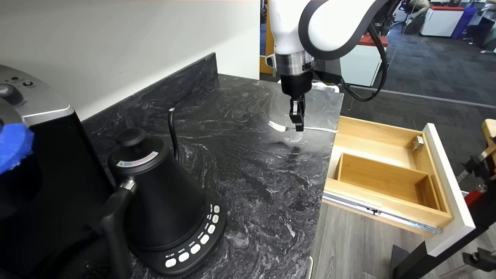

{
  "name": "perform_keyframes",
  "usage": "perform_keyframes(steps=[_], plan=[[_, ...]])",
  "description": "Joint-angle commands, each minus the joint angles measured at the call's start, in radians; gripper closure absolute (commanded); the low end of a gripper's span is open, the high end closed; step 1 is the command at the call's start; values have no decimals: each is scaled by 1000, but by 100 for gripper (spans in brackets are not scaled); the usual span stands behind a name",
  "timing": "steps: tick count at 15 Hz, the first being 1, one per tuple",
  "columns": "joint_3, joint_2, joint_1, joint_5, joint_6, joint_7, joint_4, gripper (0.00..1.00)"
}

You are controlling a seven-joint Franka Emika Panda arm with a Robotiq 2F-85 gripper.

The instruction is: Put the fork into the open drawer.

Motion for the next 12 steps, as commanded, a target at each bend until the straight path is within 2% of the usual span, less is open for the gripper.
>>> perform_keyframes(steps=[1,12], plan=[[-21,-53,15,2,-36,63,-27,95],[-38,-239,-26,26,-16,67,-153,95]])
